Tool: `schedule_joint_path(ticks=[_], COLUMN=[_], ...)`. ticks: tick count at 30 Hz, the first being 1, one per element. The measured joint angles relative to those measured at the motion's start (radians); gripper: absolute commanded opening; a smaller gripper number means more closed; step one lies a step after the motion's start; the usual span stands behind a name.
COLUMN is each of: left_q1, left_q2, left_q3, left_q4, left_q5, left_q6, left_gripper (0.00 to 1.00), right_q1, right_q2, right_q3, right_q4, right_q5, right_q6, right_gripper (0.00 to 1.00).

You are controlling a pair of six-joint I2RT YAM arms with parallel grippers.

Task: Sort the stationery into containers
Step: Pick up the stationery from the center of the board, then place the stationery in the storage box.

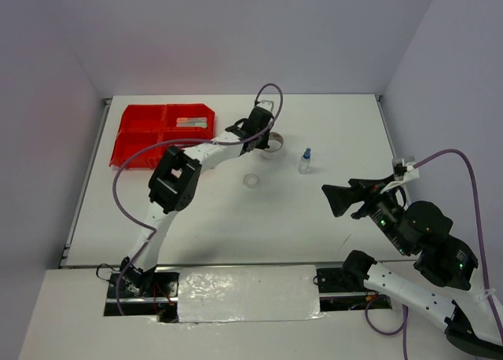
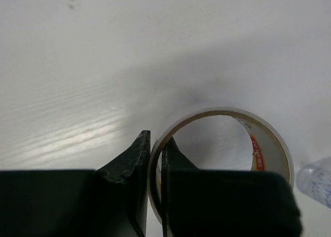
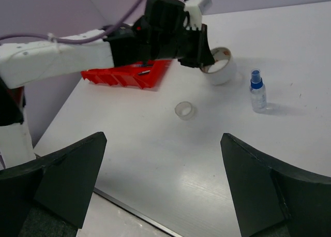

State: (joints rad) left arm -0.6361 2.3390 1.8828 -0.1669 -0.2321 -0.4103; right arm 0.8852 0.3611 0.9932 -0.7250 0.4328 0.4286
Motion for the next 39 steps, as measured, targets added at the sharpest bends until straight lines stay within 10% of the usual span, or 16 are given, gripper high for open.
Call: schedule_joint_path(ticks=[8, 15, 25, 39], left_q1=[0.054, 0.456, 0.664, 0.726], left_q2=[-0.408, -0.733, -0.715, -0.730], left_q3=[-0.010, -0.234, -0.645, -0.729], left_q4=[-0.172, -0.240, -0.251, -0.109], left_q5=[-0.243, -0.320, -0.273, -0.344], left_q6=[-0.074, -0.174, -0.301, -0.401], left_gripper=[0.00, 0.00, 0.00, 0.04], right_q1=[0.000, 0.000, 0.000, 0.000], right_q2=[-0.008, -0.019, 0.047, 0.078], right_q3=[-0.016, -0.064, -0.065, -0.100], right_q4=[0.006, 0.023, 0.085, 0.135], right_q5=[-0.006, -0.030, -0.076, -0.101], right_q6=[0.000, 0.001, 0.000, 0.000], right_gripper=[1.00, 1.00, 1.00, 1.00])
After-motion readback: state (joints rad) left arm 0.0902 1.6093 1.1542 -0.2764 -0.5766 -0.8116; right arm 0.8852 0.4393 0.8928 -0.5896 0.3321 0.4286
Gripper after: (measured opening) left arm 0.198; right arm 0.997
